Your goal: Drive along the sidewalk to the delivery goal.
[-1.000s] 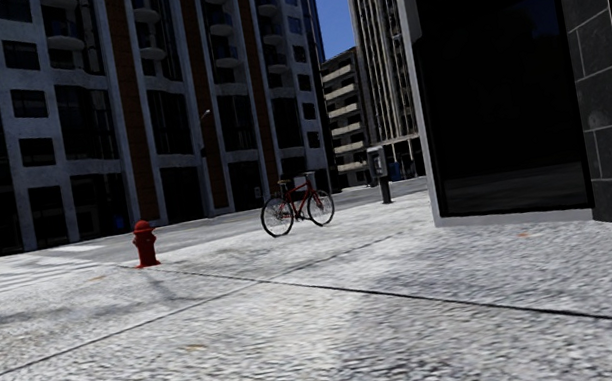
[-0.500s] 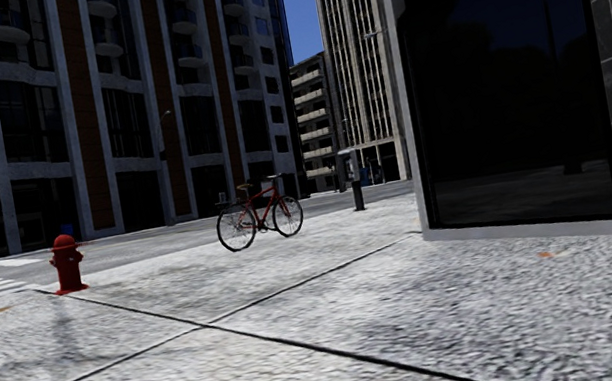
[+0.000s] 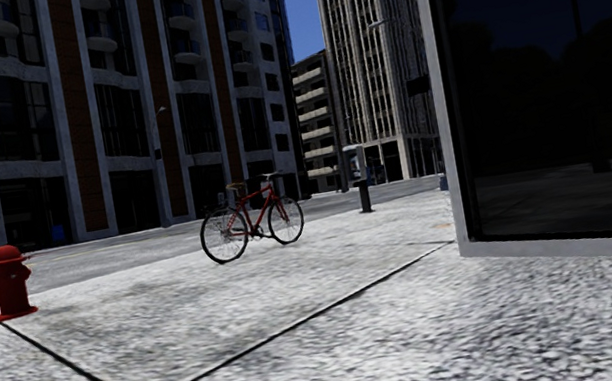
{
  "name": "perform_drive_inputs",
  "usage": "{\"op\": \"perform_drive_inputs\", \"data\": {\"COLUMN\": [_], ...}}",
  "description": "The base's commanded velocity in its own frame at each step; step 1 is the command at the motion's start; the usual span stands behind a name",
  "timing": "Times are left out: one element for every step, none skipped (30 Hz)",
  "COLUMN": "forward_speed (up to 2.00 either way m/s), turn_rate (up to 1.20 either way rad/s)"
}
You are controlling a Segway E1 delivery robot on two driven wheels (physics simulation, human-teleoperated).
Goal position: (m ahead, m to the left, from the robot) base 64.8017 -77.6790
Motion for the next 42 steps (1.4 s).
{"op": "perform_drive_inputs", "data": {"forward_speed": [2.00, 2.00, 2.00, 2.00, 2.00, 2.00, 2.00, 2.00, 2.00, 2.00, 2.00, 2.00, 2.00, 2.00, 2.00, 2.00, 2.00, 2.00, 2.00, 2.00, 2.00, 2.00, 2.00, 2.00, 2.00, 2.00, 2.00, 2.00, 2.00, 2.00, 2.00, 2.00, 2.00, 2.00, 2.00, 2.00, 2.00, 2.00, 2.00, 2.00, 2.00, 2.00], "turn_rate": [0.00, 0.00, 0.00, 0.00, 0.00, 0.00, 0.00, 0.00, 0.00, 0.00, 0.00, 0.00, 0.00, 0.00, 0.00, 0.00, 0.00, 0.00, 0.00, 0.00, 0.00, -0.20, -0.33, -0.39, -0.47, -0.47, -0.51, -0.51, -0.52, -0.53, -0.55, -0.55, -0.56, -0.57, -0.59, -0.59, -0.59, -0.59, -0.59, -0.59, -0.59, -0.59]}}
